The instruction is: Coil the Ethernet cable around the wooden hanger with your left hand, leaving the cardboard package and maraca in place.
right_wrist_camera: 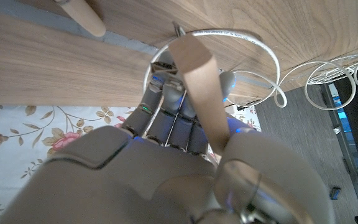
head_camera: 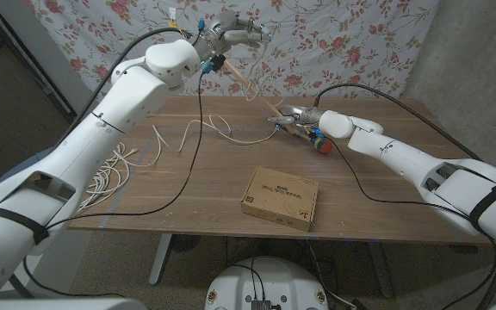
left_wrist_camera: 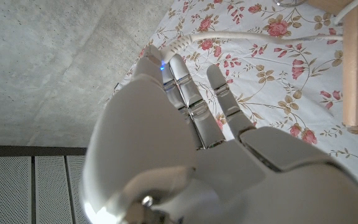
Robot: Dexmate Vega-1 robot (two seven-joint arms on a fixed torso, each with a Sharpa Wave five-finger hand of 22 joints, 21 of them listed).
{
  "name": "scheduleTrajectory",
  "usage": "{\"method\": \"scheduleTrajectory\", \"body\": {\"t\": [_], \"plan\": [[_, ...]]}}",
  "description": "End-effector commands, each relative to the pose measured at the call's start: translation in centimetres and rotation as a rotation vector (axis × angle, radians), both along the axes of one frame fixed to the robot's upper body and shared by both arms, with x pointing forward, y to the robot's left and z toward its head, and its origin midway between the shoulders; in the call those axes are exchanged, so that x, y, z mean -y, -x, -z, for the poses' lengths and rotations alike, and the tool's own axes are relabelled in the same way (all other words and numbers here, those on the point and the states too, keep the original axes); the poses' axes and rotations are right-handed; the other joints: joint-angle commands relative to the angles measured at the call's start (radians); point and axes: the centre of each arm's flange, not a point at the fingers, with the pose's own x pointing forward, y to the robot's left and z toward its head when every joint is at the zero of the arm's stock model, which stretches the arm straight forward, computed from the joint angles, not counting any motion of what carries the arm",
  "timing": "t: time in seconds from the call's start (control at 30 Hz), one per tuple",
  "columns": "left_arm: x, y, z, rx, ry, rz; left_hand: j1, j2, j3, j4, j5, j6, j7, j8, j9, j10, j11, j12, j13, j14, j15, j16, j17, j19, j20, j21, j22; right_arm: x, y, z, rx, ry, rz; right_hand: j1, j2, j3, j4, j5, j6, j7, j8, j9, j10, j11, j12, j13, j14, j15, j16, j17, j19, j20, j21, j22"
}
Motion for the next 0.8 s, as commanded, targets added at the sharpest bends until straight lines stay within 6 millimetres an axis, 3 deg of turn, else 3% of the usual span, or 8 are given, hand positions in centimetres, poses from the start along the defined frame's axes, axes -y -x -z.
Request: {"method": "scheduleTrajectory", "body": {"t": [0.03,0.37,0.8], "plan": [[0.5,0.2,1.3,0.076,-0.182,0.026,0.003,0.013,0.004,0.012,0.001,0.006,-0.005,-0.006,-0.004,0.067,-0.065,-0.005,0.377,-0.004,-0.069,-0.006,0.007,-0.007,-0.007,0.007,0.002,1.5,0.6,-2.0,-0.041,-0.090,-0.012,0.011,0.002,0.006,-0.002,-0.004,0.003,0.005,0.006,0.000,0.014,-0.006,0.008,0.005,0.007,-0.107,0.006,0.001,0.004,-0.031,0.008,0.002],[0.9,1.5,2.2,0.151,-0.353,-0.045,-0.003,0.015,0.000,0.021,-0.001,0.000,-0.027,-0.025,-0.025,0.062,-0.066,-0.024,0.358,-0.020,-0.075,-0.013,0.011,-0.016,-0.015,0.003,0.000,3.3,0.9,-3.1,-0.040,-0.196,-0.025,0.013,0.003,0.006,-0.002,-0.007,0.003,0.005,0.006,0.000,0.015,-0.011,0.007,0.004,0.006,-0.107,0.007,0.001,0.003,-0.030,0.011,0.002],[3.3,5.0,3.6,0.387,-0.616,-0.400,0.004,0.018,0.001,0.013,-0.040,-0.003,-0.052,-0.049,-0.053,0.046,-0.080,-0.065,0.312,-0.064,-0.079,-0.012,0.043,-0.047,-0.031,-0.001,0.002,3.7,1.6,-3.3,-0.023,-0.226,-0.035,0.015,0.002,0.006,-0.002,-0.009,0.002,0.008,0.005,-0.002,0.013,-0.007,0.008,0.004,0.005,-0.108,0.007,0.001,-0.002,-0.030,0.013,0.001]]}}
